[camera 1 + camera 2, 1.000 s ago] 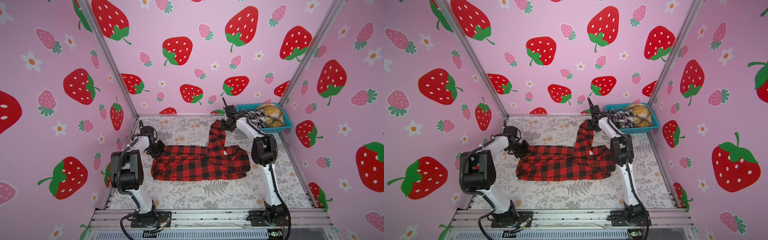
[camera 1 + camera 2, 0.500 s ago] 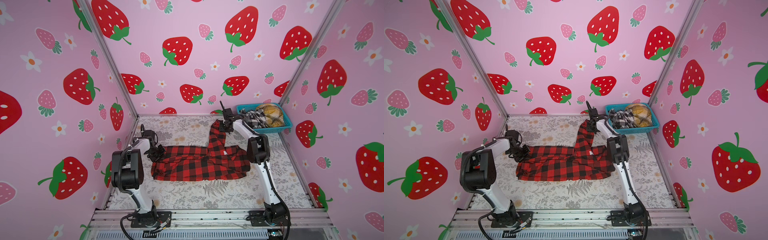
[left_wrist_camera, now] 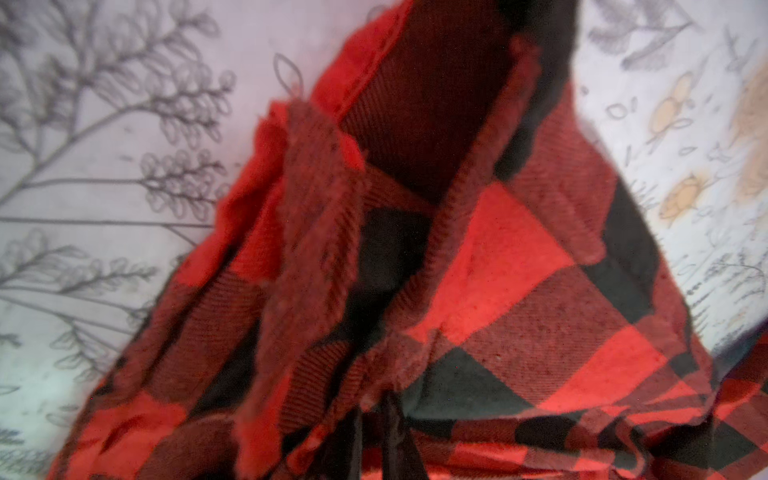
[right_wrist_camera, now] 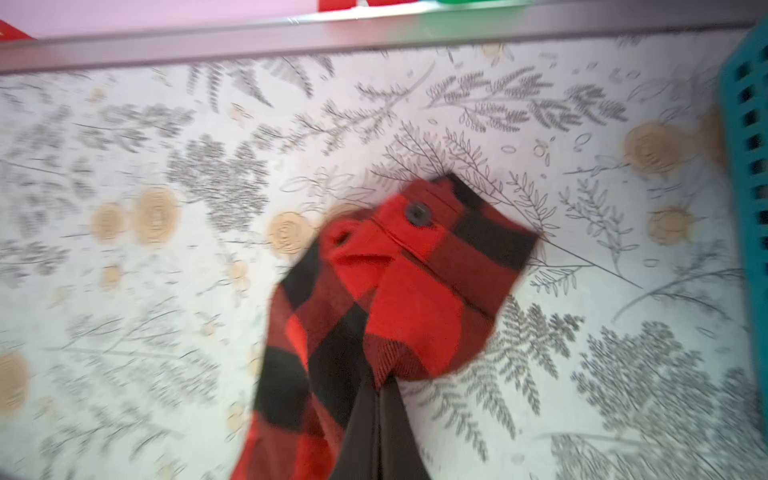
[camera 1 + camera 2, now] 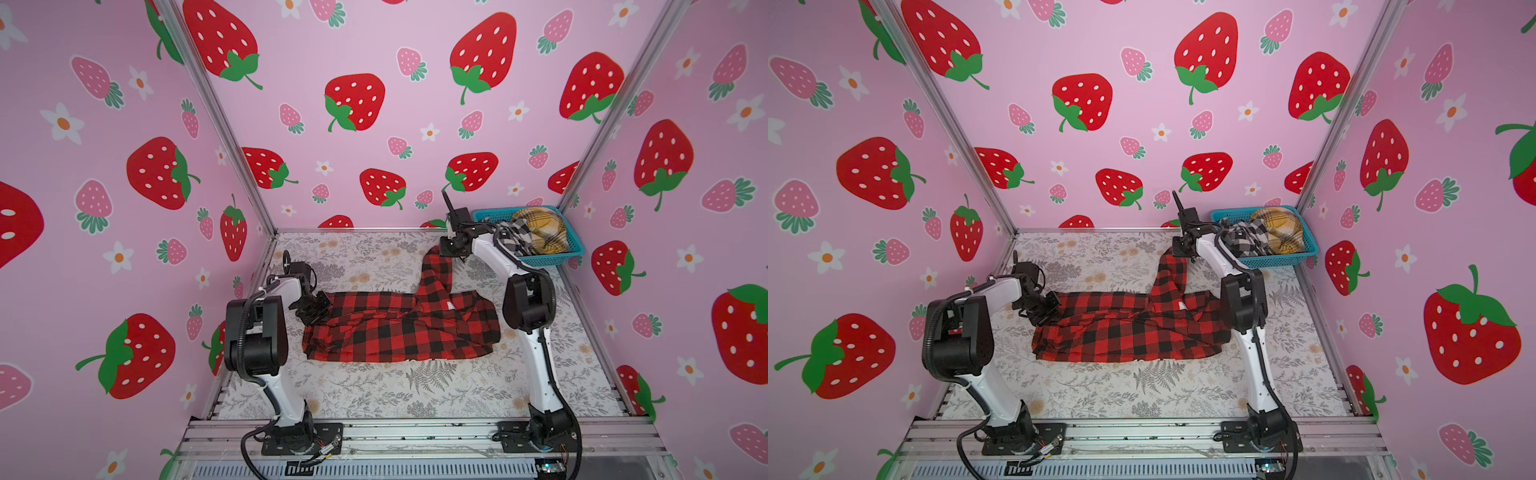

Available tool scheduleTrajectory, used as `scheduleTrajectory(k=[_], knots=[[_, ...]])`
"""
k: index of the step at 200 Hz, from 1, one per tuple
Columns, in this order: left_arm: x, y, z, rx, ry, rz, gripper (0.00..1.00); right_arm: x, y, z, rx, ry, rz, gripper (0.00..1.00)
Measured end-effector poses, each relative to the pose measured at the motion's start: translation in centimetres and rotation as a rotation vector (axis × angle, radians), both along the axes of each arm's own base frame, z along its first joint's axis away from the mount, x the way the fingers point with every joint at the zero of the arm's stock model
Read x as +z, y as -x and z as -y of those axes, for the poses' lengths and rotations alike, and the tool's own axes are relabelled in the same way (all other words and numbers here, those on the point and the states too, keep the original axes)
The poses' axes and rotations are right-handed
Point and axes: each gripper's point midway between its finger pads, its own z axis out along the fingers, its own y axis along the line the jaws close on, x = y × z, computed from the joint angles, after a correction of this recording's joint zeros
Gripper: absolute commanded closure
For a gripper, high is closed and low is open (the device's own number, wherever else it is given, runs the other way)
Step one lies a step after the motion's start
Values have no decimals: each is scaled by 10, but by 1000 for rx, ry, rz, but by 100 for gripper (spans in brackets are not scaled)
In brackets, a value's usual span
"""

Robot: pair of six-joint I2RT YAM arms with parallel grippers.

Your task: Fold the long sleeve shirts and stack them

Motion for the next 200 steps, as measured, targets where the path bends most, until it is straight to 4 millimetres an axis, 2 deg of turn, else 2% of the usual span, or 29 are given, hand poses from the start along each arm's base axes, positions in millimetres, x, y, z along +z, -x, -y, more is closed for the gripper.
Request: scheduleTrajectory(k=[26,39,51,66,87,109,130,150,176,200], knots=[[3,-1,0,-5,-1,13,67,67,28,-24,62,-64,110,100],[5,-1,0,-6,-5,19,66,86,47,-38,102,-88,142,100],[7,-1,-1,-6,-7,25,66,94,66,-52,144,-104,151,100],[11,1,-1,-5,-8,31,65,92,89,-69,197,-111,142,100],[19,2,0,-5,-8,52,64,79,126,-92,284,-110,113,100],[27,2,1,-6,-5,76,61,71,164,-109,366,-116,91,100],[36,3,3,-2,8,100,56,76,199,-119,433,-134,93,100],[53,2,9,4,36,149,48,84,225,-123,484,-157,109,100],[91,-9,31,-19,104,286,38,80,249,-118,523,-181,110,100],[123,-18,75,-95,198,403,36,66,265,-110,549,-194,85,100]])
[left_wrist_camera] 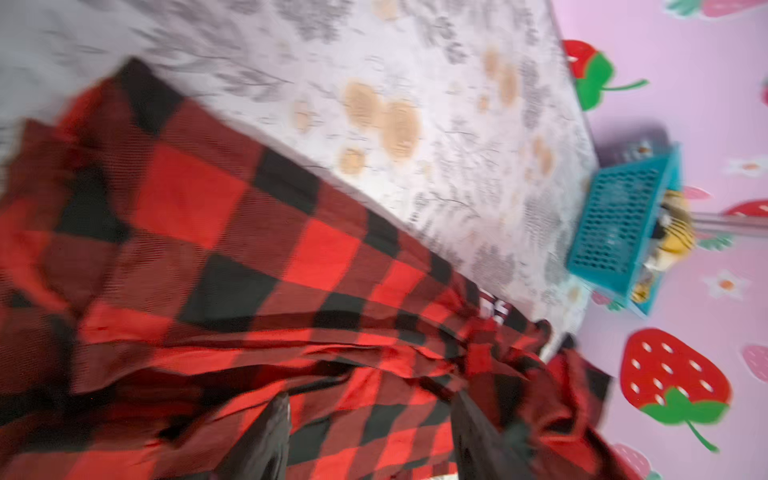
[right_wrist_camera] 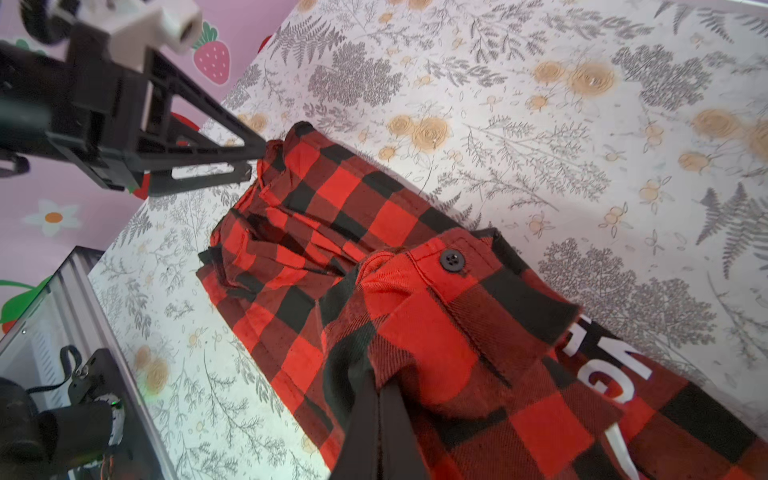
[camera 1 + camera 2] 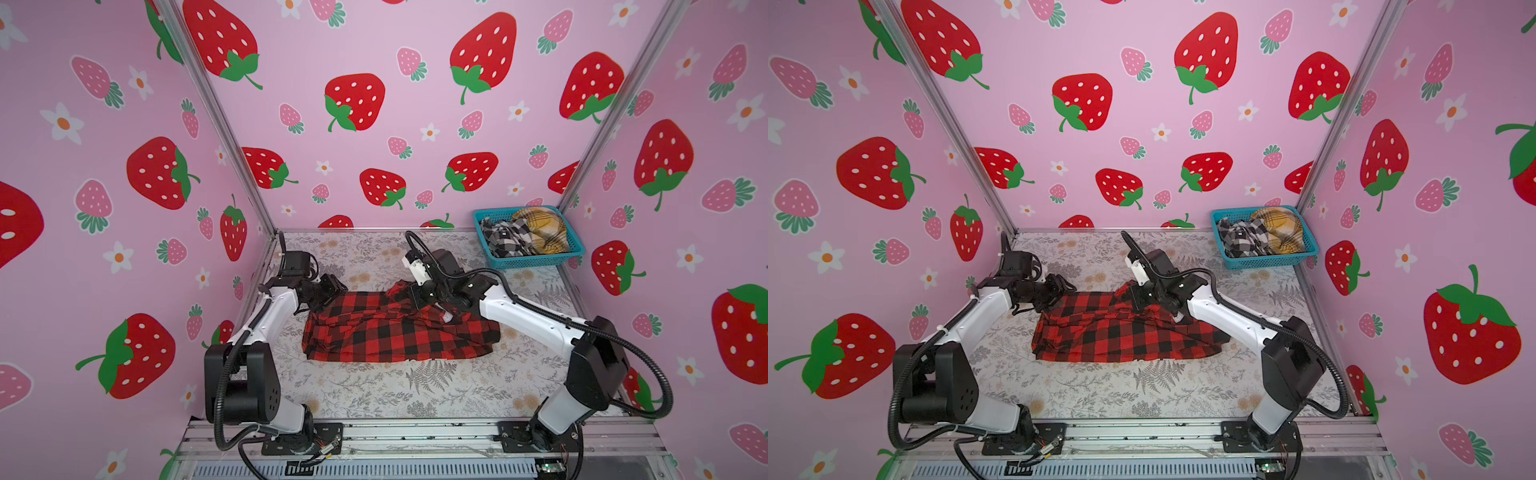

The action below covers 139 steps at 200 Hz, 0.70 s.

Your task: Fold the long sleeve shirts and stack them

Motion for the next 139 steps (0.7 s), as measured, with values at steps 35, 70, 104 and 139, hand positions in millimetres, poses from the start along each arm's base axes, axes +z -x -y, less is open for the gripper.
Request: scheduleTrajectory(k=[35,70,104,139], knots=[[-6,0,71,-145,88,-8,38,-37,16,13,16,44,-55,100],[-42,7,113,-226,111,-99,38,-81,33,33,3,115,-137,100],[-67,-7,121,-230,124,-153,41,-106,36,36,-19,156,-194,100],[-73,-20,137,-273,141,-156,43,-129,45,47,-41,191,-247,100]])
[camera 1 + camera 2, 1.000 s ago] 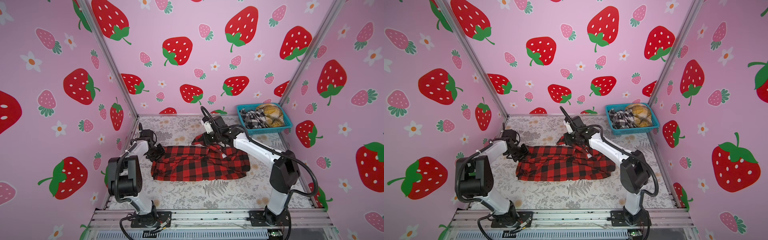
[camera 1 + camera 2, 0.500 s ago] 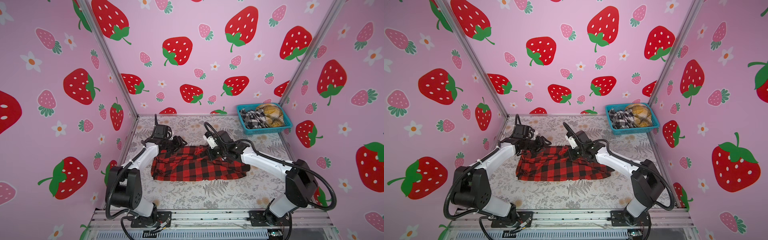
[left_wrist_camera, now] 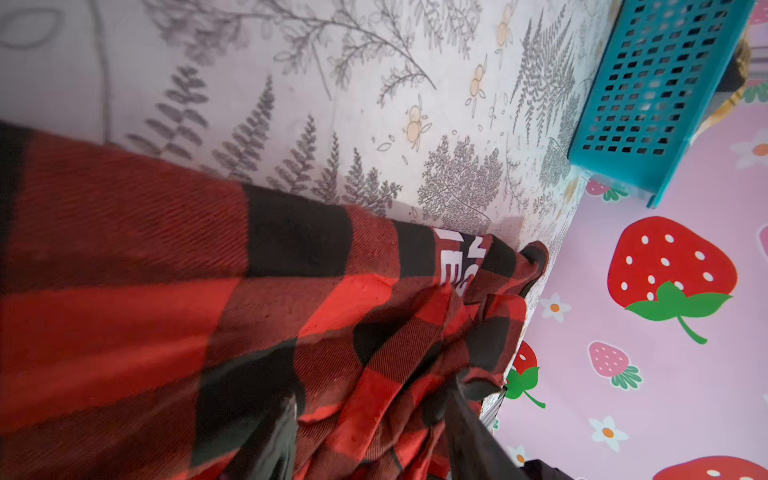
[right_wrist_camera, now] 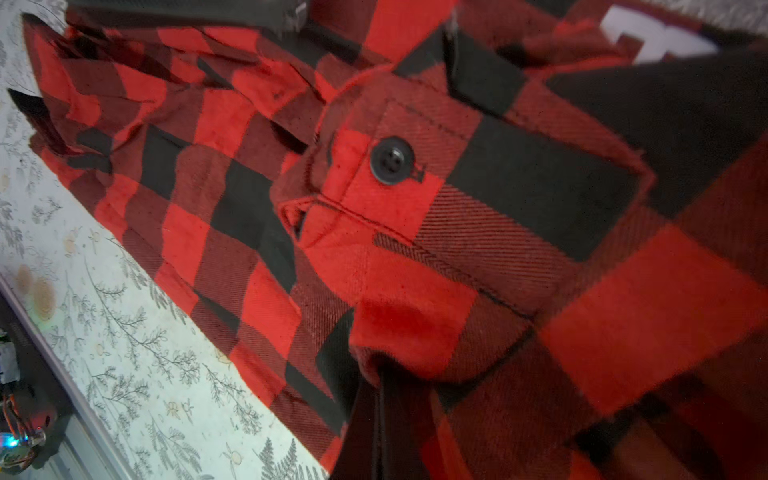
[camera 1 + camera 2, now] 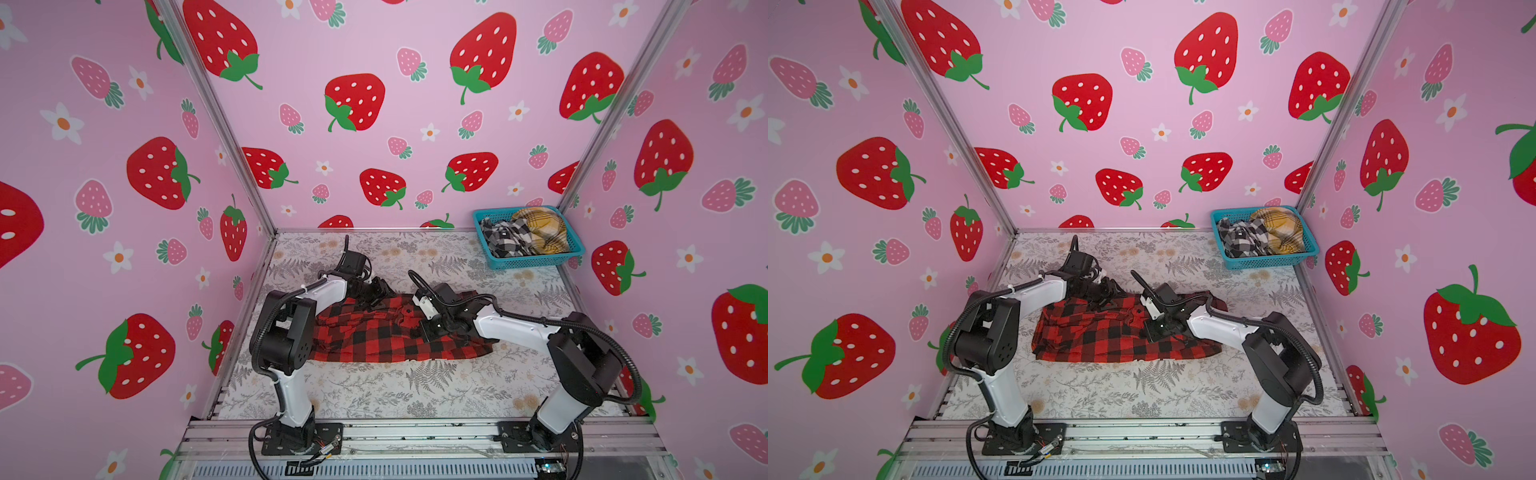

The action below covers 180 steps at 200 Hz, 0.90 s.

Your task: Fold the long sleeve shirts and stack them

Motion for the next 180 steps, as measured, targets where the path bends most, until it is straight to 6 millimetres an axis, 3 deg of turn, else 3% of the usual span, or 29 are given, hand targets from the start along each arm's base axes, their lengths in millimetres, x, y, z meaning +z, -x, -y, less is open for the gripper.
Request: scheduleTrajectory(k=[73,140,180], knots=[[6,13,40,-128,69,38,43,-3,1,2,-22,0,-15,100],[8,23,46,-233,48,97,46,-4,0,3,-36,0,-19,100],[20,24,57,-333,48,186,49,-4,-3,5,-48,-1,-21,100]])
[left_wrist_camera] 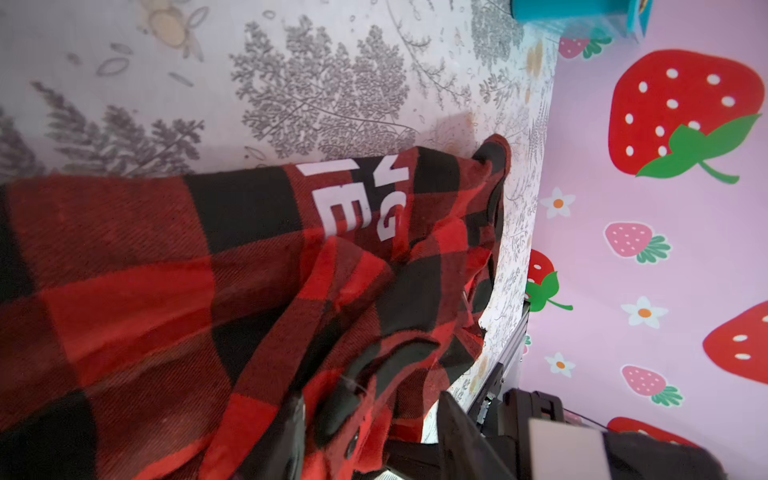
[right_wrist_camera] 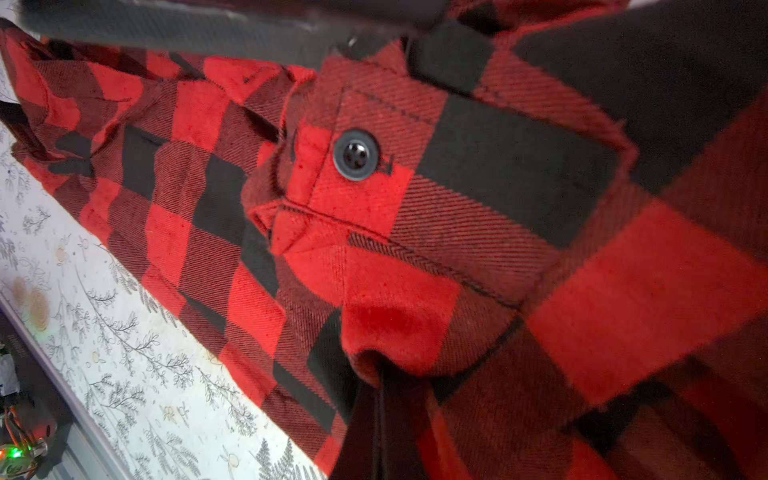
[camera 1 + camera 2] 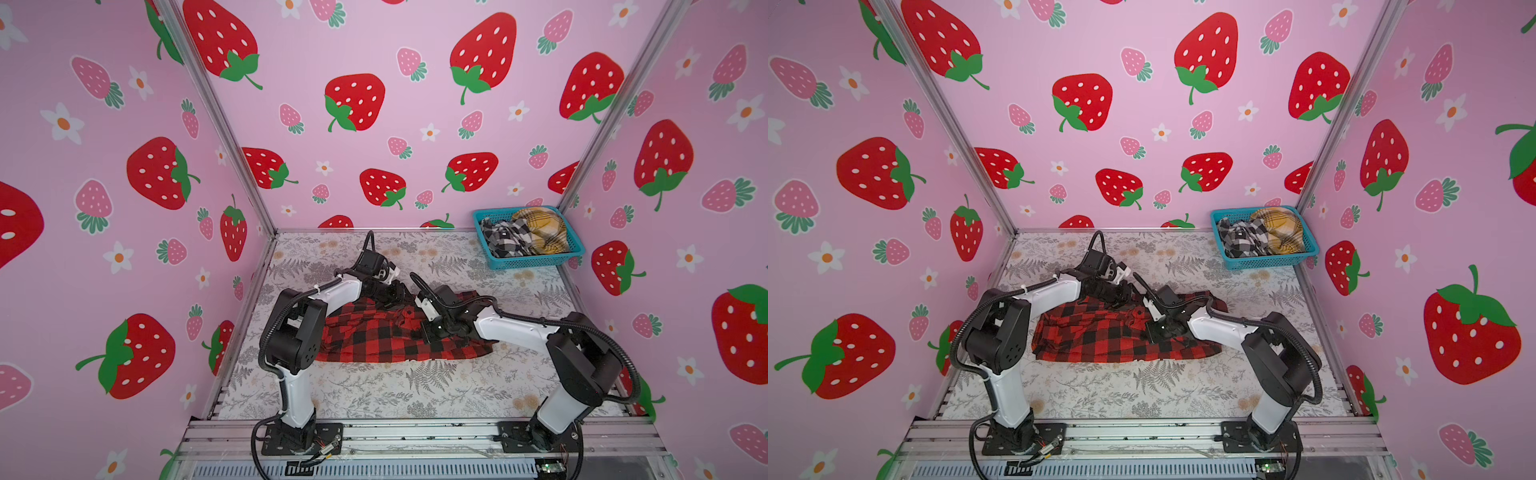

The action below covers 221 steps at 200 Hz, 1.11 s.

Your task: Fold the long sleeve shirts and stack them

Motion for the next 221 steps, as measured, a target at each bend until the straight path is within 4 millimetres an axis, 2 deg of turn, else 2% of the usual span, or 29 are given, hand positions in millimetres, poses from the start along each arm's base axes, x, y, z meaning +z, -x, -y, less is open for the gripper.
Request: scheduleTrajectory(k=[48,102,106,116,122,133,141,150,162,180,201,221], knots=[[1,9,10,-88,-4,37,60,0,-4,3,-15,-5,-5,100],[-20,11,10,-102,-32,-4,93,0,-7,5,-25,-6,-9,100],[-20,11,10,-105,-31,-2,100,0,-7,5,-25,-6,-9,100],[-18,11,10,-100,-29,-3,100,0,-7,6,-28,-6,-10,100],[-16,10,10,-95,-27,-2,100,0,-8,6,-31,-6,-9,94],[-12,9,10,-83,-27,-1,100,1,-10,8,-42,-6,-9,77],[-6,8,9,-69,-25,7,100,2,-12,10,-57,-5,-7,63],[3,6,8,-48,-25,21,100,6,-16,15,-85,-7,-2,52],[17,4,5,-13,-25,50,100,16,-24,23,-122,-10,16,43],[43,4,-3,51,-28,100,100,38,-43,40,-201,-21,56,38],[74,9,-17,140,-26,164,100,67,-74,68,-334,-39,107,36],[99,14,-32,228,-29,220,100,82,-96,96,-445,-37,132,36]])
